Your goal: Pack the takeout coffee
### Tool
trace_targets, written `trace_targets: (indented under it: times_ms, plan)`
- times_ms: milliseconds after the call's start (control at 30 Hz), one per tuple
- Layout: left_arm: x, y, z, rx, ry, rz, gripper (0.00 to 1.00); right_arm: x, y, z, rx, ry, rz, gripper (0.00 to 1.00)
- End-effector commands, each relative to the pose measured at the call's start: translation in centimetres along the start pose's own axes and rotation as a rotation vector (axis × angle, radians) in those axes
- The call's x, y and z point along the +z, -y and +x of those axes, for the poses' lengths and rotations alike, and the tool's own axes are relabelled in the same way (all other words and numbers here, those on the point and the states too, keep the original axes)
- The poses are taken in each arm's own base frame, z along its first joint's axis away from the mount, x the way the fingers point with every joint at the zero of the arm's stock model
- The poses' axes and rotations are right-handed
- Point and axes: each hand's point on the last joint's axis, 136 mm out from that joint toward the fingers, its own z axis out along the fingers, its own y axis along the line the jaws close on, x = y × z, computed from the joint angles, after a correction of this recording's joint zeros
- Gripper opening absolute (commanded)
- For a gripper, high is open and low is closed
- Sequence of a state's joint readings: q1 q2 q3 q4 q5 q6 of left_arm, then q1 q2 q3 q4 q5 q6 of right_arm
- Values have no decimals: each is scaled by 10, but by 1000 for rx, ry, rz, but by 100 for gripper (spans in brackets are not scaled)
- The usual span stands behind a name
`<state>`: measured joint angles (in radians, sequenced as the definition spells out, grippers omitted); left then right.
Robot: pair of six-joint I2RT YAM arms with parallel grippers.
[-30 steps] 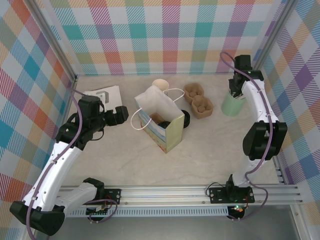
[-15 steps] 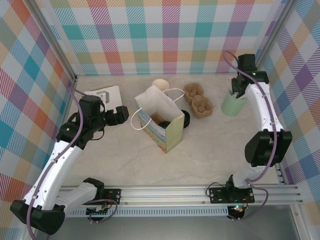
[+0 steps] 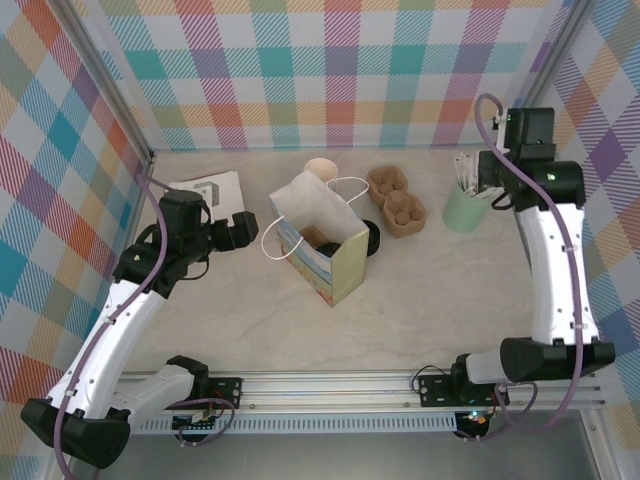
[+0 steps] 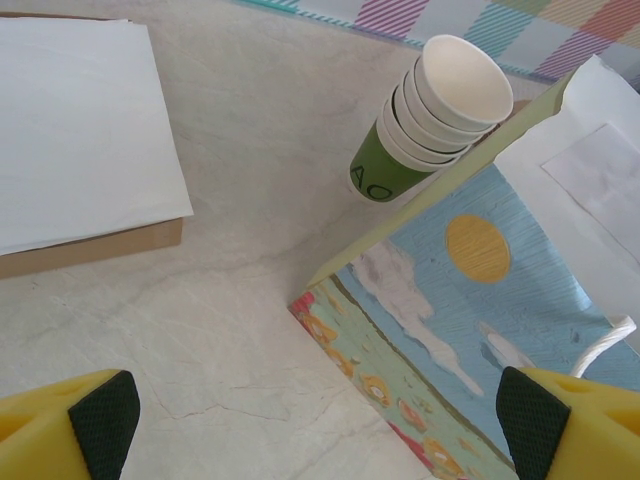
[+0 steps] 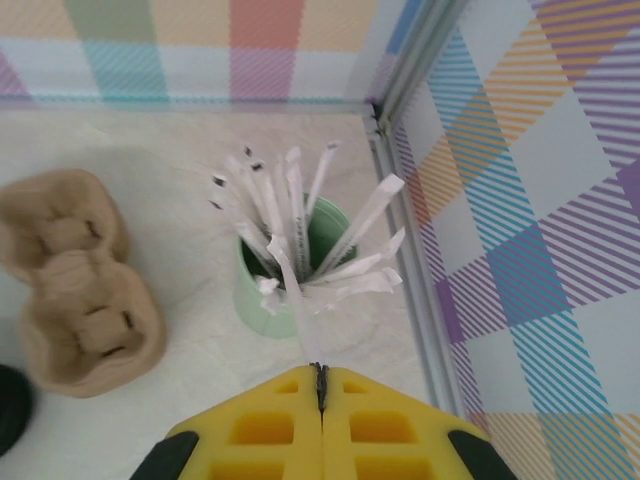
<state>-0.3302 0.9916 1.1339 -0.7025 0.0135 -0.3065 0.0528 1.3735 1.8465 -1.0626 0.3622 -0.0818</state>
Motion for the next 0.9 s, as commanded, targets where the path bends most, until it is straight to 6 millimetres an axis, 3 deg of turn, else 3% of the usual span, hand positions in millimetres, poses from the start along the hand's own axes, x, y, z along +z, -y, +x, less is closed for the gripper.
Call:
trace_targets:
  times_ms: [0,200,433,667,867]
  plan:
    - [-2,3,-14,-24,45,12,94,-45,-15,-7,56,68,-149,7]
    - [-3,0,-14,-54,53,-7,94,-102,-39,-25,107,192,-373,7]
    - [-3,-6,-14,-94,55,-38,94,-154,-89,-40,116,248,-755,7]
    - [-4,-8,-12,-105,53,-49,94,-166,-126,-35,62,206,-926,6]
    - [-4,-11,-11,-113,50,-64,94,-158,-167,-21,-68,141,-956,7]
